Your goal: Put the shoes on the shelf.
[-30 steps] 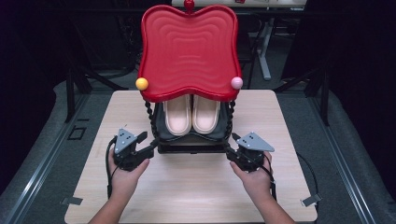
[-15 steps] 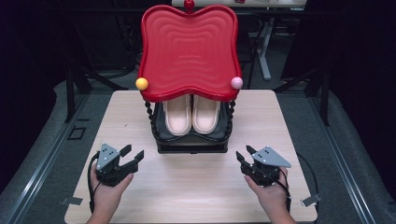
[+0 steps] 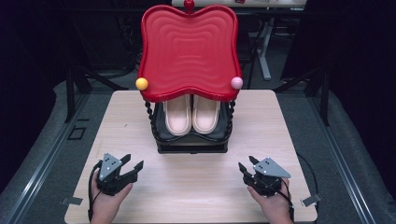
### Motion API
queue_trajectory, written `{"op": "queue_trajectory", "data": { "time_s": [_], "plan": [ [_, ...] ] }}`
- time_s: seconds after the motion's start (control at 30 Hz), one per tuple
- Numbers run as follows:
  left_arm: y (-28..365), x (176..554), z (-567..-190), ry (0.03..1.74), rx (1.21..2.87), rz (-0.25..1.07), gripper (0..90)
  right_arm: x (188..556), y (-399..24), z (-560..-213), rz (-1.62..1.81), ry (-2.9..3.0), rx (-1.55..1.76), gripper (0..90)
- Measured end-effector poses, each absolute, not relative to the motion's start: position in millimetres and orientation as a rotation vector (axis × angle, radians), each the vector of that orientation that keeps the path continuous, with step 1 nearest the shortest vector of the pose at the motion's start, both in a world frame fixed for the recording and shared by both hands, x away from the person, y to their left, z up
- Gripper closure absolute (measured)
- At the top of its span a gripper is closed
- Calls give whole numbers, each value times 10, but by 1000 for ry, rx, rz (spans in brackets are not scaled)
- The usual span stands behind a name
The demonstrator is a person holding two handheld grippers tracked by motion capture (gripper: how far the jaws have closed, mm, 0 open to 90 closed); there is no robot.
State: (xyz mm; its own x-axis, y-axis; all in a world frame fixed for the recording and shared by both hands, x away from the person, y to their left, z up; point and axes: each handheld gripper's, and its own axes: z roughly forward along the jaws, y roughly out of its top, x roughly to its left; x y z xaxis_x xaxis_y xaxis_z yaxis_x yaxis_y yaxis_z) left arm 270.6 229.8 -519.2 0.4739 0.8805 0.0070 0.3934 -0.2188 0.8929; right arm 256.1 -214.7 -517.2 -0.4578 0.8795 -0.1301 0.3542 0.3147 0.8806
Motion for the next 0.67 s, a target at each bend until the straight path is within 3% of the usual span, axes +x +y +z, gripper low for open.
{"op": "queue_trajectory", "data": {
  "time_s": [0.67],
  "plan": [
    [2353, 2800, -5394, 1140, 1836, 634, 435, 2663, -2176, -5446, 1060, 2029, 1121, 523]
  ]
}}
